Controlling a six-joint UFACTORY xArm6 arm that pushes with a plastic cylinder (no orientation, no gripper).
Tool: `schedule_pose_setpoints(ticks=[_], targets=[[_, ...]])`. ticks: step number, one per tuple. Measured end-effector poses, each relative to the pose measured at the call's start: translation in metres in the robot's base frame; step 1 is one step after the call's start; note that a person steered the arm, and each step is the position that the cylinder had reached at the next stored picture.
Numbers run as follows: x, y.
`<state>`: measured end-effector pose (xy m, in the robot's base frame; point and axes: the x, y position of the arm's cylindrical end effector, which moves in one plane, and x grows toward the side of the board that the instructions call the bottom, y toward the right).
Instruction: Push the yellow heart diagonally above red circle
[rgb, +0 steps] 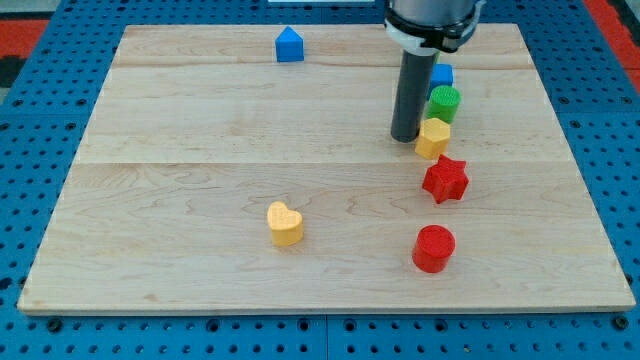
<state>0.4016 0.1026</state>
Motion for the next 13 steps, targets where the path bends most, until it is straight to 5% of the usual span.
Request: schedule_pose_setpoints(ticks=[1,3,6,8,10,13], targets=[[0.0,0.005],[0.0,-0.106],[0.121,-0.177],[0.162,-0.197],[0.151,-0.141],[0.133,-0.146]])
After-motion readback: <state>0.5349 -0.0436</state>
